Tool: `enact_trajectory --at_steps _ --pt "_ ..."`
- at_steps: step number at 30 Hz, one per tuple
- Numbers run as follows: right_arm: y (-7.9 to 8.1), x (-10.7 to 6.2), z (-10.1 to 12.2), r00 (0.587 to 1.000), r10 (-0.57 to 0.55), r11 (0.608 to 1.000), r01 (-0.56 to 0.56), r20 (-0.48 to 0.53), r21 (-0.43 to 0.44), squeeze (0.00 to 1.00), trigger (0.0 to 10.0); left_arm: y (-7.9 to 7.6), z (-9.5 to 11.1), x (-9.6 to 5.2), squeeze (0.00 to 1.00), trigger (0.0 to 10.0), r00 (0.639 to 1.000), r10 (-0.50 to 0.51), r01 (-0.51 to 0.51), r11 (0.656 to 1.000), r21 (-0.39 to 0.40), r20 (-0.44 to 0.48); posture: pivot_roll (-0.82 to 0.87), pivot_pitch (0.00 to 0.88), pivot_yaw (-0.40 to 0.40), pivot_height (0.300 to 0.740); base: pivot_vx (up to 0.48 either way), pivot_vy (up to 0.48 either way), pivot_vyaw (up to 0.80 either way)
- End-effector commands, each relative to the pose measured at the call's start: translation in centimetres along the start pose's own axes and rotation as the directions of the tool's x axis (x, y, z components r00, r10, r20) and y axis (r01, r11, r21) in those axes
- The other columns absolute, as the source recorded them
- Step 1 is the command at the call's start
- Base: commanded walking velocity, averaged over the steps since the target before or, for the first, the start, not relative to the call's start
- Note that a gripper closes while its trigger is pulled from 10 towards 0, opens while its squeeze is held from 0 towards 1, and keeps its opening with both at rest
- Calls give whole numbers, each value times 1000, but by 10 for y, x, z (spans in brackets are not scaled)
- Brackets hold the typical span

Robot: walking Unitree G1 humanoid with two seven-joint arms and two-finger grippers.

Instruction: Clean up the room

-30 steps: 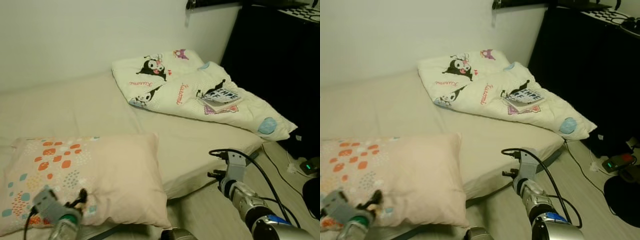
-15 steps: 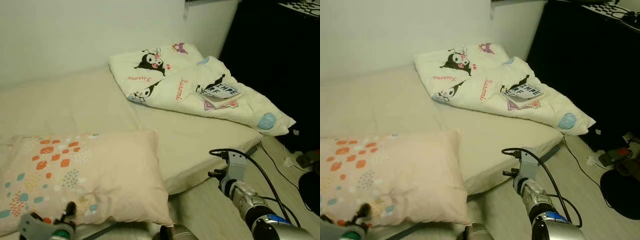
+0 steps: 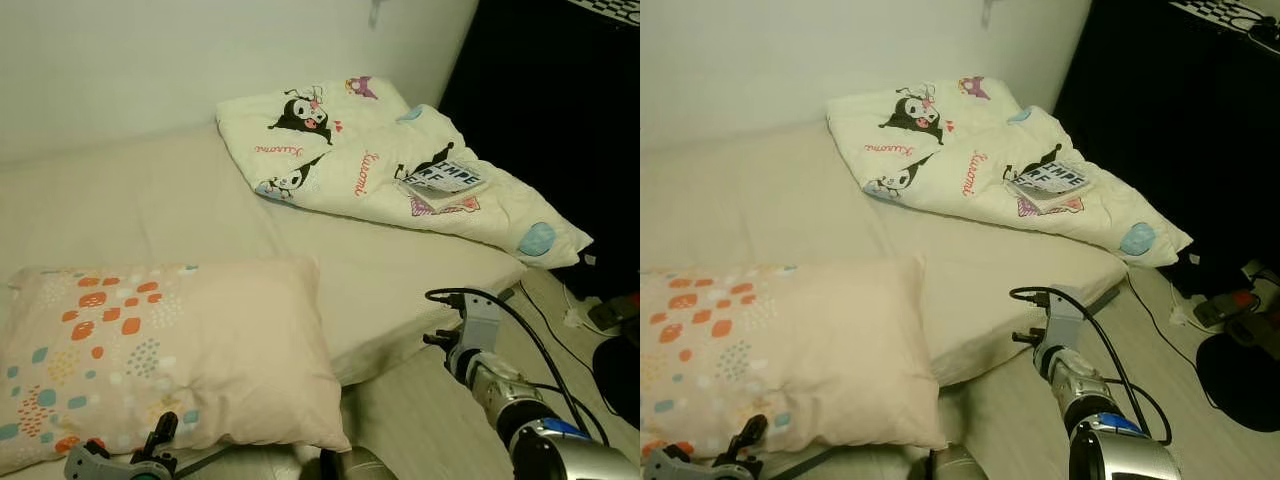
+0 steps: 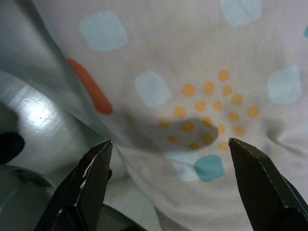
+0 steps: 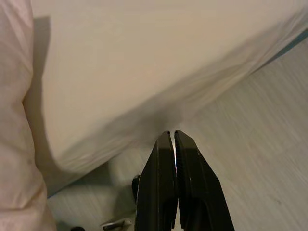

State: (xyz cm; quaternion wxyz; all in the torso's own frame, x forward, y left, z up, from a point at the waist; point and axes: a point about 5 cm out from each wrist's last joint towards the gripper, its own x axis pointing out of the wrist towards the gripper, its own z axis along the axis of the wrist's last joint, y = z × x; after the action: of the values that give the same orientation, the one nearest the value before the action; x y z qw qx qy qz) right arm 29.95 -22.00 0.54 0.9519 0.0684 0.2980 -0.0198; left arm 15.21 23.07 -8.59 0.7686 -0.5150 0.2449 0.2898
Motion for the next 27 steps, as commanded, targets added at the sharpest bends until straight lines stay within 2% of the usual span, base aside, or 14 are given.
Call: enact_trajectory --at_steps 1,4,10,11,15,25,27 --pt "-4 -1 2 1000 -7 1000 7 -3 2 0 10000 6 -3 -3 0 10000 1000 13 -13 999 -32 6 -180 38 -33 695 0 0 0" --pt "-4 0 5 1000 -2 1000 2 8 2 0 10000 4 -3 -3 0 10000 1000 -1 2 998 -55 18 -179 35 -39 685 0 0 0" --pt "-7 0 10 1000 9 999 -9 7 -38 0 10000 -9 -12 1 0 10000 998 -63 62 997 -35 -6 -190 41 -64 660 0 0 0" --pt "-7 0 11 1000 14 999 -14 9 -43 0 10000 -9 -12 1 0 10000 999 -53 53 999 -5 -10 -191 40 -69 655 0 0 0" --pt "-8 -1 15 1000 20 999 -19 20 -50 0 10000 -8 -12 1 0 10000 999 -39 39 999 12 7 -200 27 -64 640 0 0 0" --pt "1 1 18 997 66 996 -63 35 -66 0 10000 -12 -4 2 0 10000 994 -95 97 995 -24 62 -208 32 -69 605 0 0 0" --pt "3 2 20 996 81 995 -78 45 -64 0 10000 -15 -3 2 0 10000 988 -137 142 988 -66 76 -206 39 -71 595 0 0 0"
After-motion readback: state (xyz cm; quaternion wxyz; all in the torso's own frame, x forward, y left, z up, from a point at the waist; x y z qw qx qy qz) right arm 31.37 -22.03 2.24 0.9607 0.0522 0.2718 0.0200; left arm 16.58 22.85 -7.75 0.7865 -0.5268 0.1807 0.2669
